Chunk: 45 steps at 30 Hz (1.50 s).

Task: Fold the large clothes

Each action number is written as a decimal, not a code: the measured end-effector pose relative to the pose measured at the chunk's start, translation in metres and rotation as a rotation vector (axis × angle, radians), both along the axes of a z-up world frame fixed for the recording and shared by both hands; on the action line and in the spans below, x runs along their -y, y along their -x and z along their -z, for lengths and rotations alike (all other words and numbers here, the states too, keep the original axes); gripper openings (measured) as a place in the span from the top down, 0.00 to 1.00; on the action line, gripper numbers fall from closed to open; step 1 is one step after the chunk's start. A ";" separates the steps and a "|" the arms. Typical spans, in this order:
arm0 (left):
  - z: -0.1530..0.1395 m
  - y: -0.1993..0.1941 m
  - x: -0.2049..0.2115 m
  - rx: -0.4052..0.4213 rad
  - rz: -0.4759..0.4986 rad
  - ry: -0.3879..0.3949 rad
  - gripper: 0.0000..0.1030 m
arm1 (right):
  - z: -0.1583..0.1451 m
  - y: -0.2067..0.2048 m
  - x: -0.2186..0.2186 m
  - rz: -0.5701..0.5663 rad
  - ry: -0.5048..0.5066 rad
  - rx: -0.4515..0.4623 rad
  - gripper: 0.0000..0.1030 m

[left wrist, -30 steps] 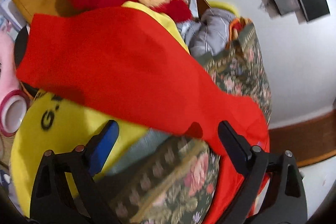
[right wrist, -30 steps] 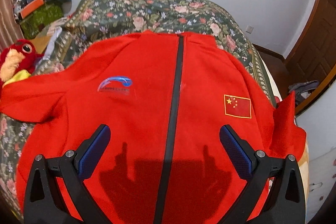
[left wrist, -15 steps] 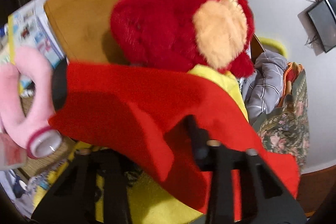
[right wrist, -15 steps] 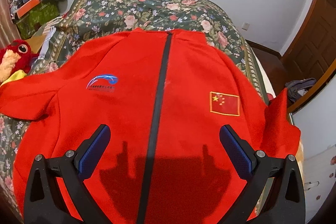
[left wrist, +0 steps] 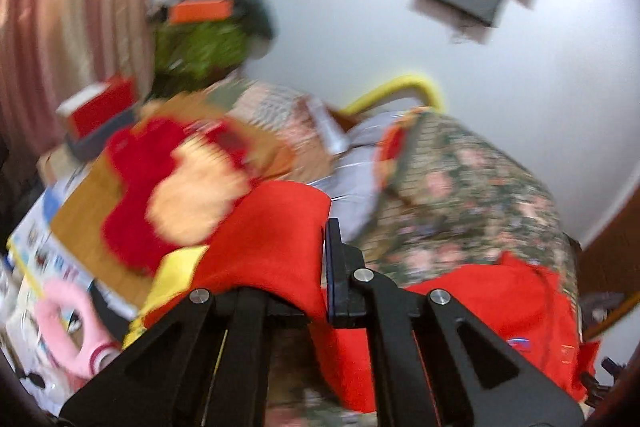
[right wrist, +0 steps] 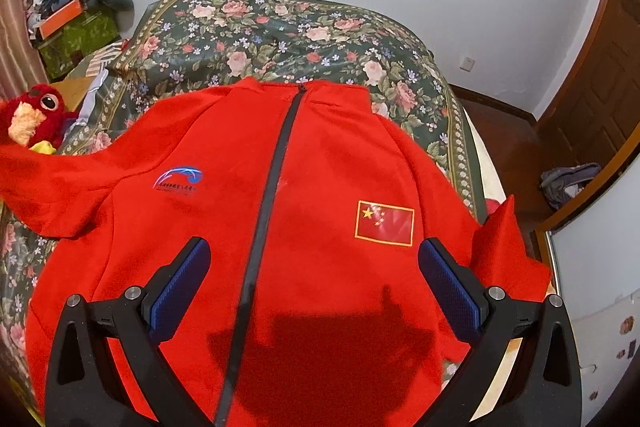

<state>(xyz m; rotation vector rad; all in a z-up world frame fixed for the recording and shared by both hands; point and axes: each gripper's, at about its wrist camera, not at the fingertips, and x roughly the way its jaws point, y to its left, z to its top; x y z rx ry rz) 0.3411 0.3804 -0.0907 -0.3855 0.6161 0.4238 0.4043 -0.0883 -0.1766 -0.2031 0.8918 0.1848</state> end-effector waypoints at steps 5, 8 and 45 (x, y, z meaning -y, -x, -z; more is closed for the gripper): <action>-0.028 -0.063 0.100 0.007 0.151 -0.094 0.97 | -0.001 -0.005 0.016 -0.018 -0.015 -0.002 0.00; -0.029 -0.091 0.155 -0.008 0.215 -0.136 0.97 | -0.001 -0.005 0.027 -0.024 -0.021 0.003 0.00; 0.088 -0.037 0.372 -0.368 0.924 -0.052 0.46 | -0.008 0.018 0.084 0.020 -0.019 0.019 0.00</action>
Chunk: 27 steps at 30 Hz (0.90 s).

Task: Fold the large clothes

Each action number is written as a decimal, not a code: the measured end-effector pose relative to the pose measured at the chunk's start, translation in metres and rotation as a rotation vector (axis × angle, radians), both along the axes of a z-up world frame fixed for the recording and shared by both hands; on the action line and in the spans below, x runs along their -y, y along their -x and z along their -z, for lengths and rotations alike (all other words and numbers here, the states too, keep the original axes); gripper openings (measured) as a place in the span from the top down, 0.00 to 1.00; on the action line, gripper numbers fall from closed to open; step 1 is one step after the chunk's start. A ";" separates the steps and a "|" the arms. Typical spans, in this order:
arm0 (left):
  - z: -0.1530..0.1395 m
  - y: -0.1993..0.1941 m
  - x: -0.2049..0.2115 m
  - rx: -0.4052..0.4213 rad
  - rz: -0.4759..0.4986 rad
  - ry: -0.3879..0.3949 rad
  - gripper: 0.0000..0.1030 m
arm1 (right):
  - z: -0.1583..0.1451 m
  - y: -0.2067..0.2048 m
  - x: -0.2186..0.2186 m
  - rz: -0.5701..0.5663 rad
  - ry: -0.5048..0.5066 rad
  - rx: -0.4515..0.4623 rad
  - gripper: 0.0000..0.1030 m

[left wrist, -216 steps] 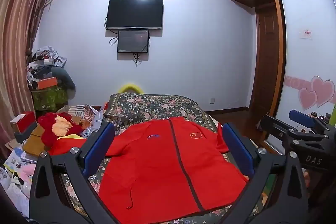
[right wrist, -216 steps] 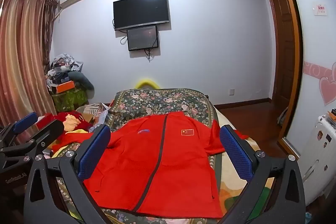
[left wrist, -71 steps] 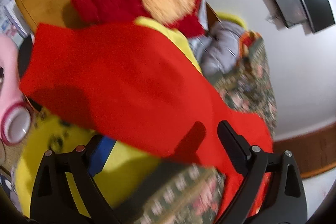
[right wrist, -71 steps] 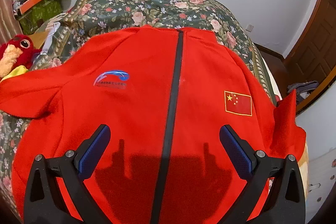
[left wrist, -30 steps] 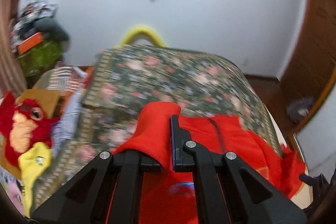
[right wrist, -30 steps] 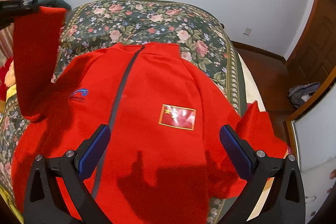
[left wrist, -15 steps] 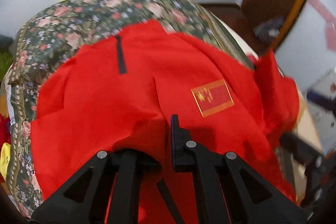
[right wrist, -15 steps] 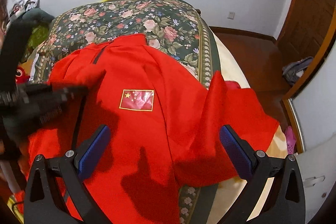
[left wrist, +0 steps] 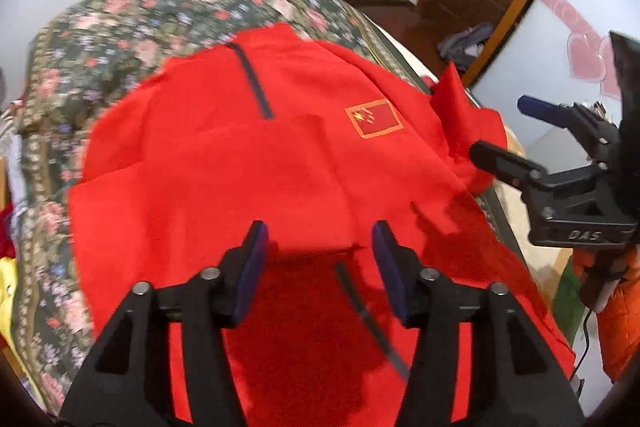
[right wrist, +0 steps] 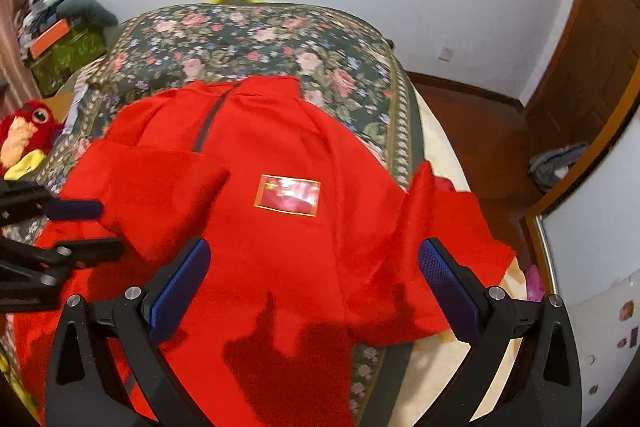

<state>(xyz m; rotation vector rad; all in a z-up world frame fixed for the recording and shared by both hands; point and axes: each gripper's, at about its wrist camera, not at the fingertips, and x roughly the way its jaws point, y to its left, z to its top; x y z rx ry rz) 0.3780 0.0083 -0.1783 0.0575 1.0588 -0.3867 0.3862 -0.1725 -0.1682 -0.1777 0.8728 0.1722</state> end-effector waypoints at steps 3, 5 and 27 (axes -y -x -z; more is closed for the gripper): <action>-0.012 0.011 -0.033 0.056 -0.056 -0.025 0.44 | -0.002 0.005 -0.024 -0.049 0.026 0.006 0.00; -0.014 0.016 -0.064 0.073 -0.128 -0.035 0.42 | 0.000 0.008 -0.043 -0.097 0.043 0.003 0.00; 0.118 0.034 -0.224 -0.119 -0.427 -0.147 0.41 | 0.105 -0.016 -0.195 -0.321 0.224 -0.076 0.32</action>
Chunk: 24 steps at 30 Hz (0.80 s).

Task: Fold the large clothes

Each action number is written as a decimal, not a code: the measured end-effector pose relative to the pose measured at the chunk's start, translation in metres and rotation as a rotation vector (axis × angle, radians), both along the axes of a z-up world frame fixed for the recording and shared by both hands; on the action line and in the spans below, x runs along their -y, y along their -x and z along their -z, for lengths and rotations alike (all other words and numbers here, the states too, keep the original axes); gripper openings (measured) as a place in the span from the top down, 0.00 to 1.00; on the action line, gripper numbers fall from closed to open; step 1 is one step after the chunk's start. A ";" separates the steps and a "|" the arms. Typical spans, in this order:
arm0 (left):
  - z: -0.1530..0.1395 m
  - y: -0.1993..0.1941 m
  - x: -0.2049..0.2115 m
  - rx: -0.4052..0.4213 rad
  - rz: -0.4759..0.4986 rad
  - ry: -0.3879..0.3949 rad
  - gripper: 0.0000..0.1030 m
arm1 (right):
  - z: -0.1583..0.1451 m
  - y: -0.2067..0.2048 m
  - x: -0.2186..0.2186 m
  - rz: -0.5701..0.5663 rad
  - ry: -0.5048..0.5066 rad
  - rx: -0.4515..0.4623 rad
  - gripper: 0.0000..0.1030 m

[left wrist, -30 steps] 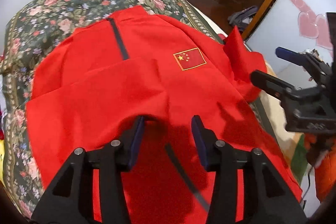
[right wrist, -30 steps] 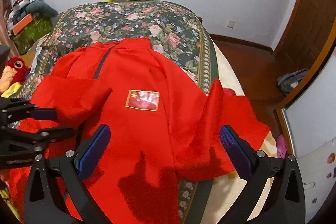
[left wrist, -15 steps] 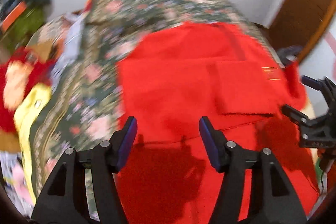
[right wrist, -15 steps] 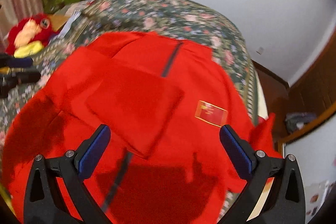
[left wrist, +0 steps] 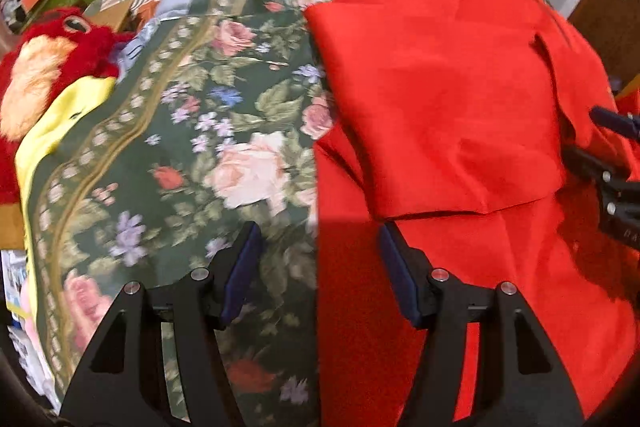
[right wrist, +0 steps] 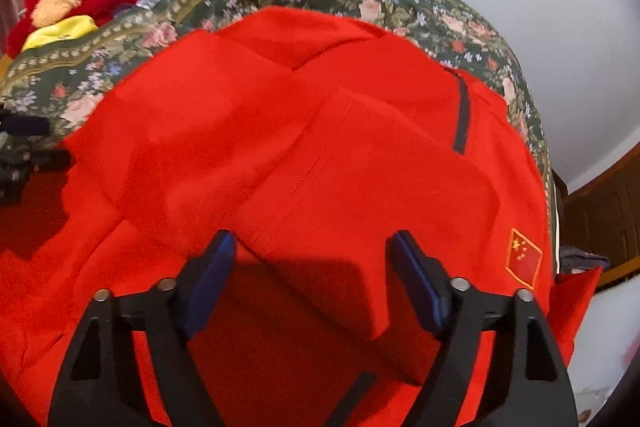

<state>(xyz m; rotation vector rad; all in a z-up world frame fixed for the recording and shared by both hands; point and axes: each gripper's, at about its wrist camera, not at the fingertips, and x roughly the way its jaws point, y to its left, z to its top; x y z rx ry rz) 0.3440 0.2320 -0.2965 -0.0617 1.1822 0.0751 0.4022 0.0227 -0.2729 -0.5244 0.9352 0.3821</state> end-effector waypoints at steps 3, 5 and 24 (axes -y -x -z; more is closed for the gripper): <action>0.006 -0.009 0.008 0.016 0.007 -0.040 0.34 | -0.002 0.001 -0.001 -0.001 -0.023 0.035 0.45; 0.010 -0.016 0.010 0.015 -0.006 -0.041 0.31 | -0.005 0.001 -0.003 -0.003 -0.019 0.049 0.67; 0.017 -0.033 0.012 -0.015 -0.101 -0.071 0.27 | -0.101 0.005 0.165 0.353 -0.280 0.177 0.91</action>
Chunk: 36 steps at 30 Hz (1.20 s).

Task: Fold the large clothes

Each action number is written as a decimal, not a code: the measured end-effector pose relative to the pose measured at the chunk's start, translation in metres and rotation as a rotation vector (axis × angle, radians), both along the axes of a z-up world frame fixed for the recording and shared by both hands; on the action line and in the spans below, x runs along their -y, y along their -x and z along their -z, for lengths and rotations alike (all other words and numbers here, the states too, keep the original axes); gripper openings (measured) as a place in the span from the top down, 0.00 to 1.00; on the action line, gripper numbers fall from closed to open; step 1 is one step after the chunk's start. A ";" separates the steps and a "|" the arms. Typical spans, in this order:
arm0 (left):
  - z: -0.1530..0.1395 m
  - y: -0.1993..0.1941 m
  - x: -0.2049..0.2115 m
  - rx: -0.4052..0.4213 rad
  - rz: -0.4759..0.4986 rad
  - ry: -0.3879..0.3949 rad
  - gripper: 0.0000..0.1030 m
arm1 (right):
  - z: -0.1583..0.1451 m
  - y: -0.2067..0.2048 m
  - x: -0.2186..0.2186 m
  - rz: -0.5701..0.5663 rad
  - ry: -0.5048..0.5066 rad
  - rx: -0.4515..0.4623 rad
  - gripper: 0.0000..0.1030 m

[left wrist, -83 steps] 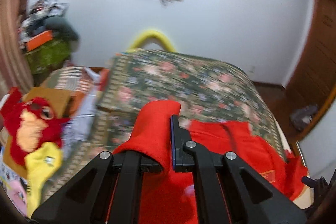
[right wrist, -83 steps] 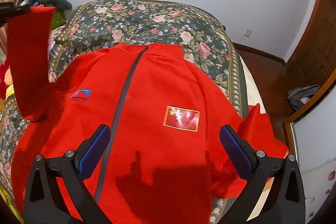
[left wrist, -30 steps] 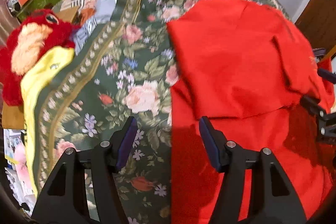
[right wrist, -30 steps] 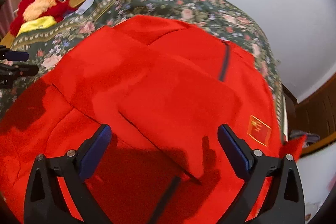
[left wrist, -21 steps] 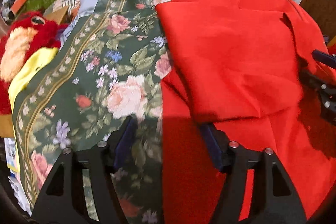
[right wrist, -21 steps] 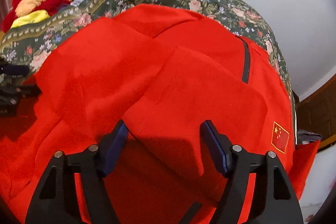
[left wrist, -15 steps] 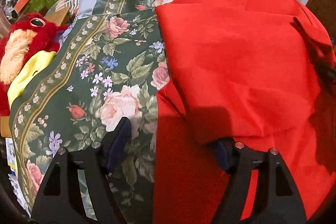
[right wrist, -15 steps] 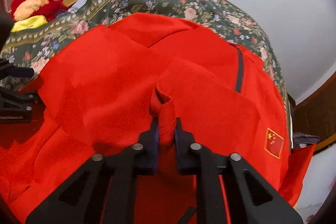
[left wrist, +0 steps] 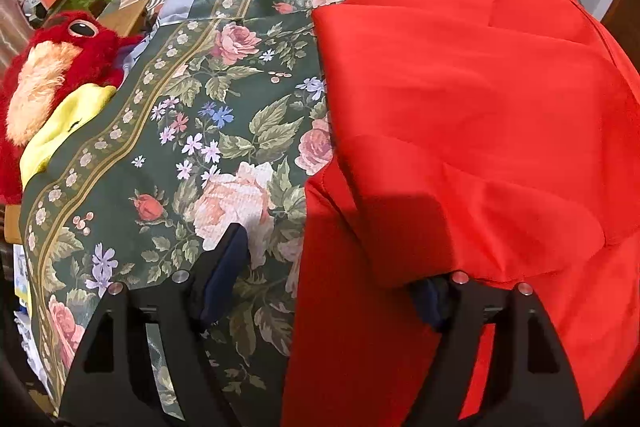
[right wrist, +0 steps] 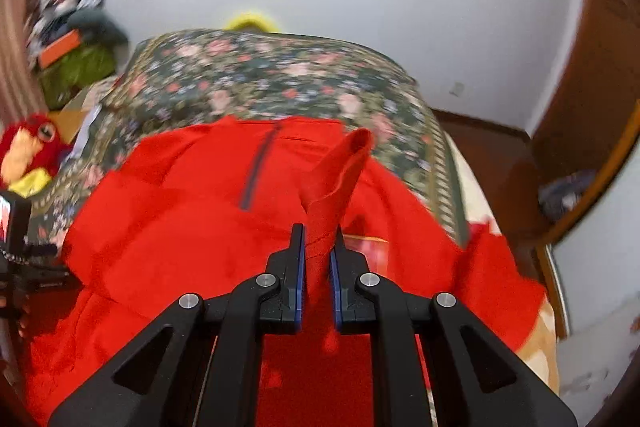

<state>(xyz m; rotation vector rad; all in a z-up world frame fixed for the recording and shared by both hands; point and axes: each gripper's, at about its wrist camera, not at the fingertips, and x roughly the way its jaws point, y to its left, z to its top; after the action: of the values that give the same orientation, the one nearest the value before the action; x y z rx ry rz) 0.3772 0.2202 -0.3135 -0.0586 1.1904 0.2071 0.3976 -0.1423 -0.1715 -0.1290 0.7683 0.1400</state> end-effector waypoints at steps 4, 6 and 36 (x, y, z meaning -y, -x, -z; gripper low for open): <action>0.001 -0.003 0.000 -0.014 -0.022 -0.005 0.26 | 0.017 0.006 0.029 0.034 -0.033 -0.076 0.91; 0.001 -0.003 0.000 -0.021 -0.032 -0.010 0.26 | 0.029 0.009 0.039 0.038 -0.049 -0.121 0.91; -0.154 0.010 0.133 0.207 0.176 -0.008 0.25 | 0.005 0.034 0.170 0.103 -0.280 -0.193 0.29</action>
<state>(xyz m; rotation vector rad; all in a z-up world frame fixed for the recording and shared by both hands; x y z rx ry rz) 0.3673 0.0869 -0.1599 0.0315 0.9822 0.0490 0.3641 -0.3118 -0.1763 0.1923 0.9378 0.1620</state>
